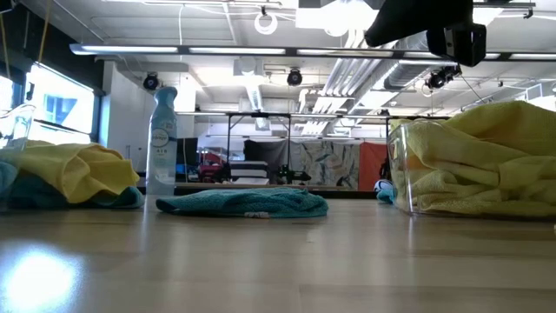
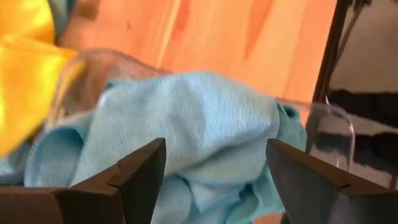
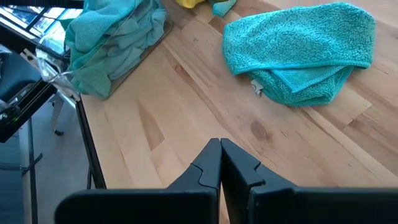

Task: Sort microfiber towel by color & place in baskets
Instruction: Put the yellow microfiber towel into the right transparent bin

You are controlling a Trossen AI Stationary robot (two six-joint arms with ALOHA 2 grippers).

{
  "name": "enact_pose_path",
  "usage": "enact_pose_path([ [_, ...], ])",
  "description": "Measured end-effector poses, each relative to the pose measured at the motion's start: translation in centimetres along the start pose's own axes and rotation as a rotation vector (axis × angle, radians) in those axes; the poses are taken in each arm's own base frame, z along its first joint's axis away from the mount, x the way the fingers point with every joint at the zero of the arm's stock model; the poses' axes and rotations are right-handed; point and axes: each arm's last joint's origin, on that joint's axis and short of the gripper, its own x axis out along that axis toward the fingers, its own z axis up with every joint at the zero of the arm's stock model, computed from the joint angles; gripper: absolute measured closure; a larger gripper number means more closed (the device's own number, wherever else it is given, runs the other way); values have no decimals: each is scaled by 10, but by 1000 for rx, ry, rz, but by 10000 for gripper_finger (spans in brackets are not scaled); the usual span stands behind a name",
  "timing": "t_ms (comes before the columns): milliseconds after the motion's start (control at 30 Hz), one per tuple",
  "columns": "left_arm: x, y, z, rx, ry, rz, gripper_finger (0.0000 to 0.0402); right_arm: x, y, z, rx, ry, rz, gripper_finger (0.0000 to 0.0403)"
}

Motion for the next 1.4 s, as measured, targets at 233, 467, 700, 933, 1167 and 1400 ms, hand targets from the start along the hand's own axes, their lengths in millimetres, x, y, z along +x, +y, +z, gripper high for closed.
enact_pose_path([
  [233, 1, 2, 4, -12, -38, 27, 135, 4, -2, 7, 25, -18, -6, 403],
  [467, 3, 6, 13, -42, -109, 64, 135, 9, -8, 18, 50, -42, -30, 403],
  [700, 7, 15, 27, -13, -142, 132, 135, 15, -14, 29, 76, -66, -52, 403],
  [933, 8, 36, 44, 6, -121, 261, 135, 17, -16, 39, 75, -82, -64, 403],
  [1167, -1, 67, 58, -4, -94, 385, 162, 7, -2, 65, 11, -121, -60, 403],
  [1400, 5, 102, 70, -195, -33, 469, 199, 5, -13, 76, -16, -52, -165, 403],
])
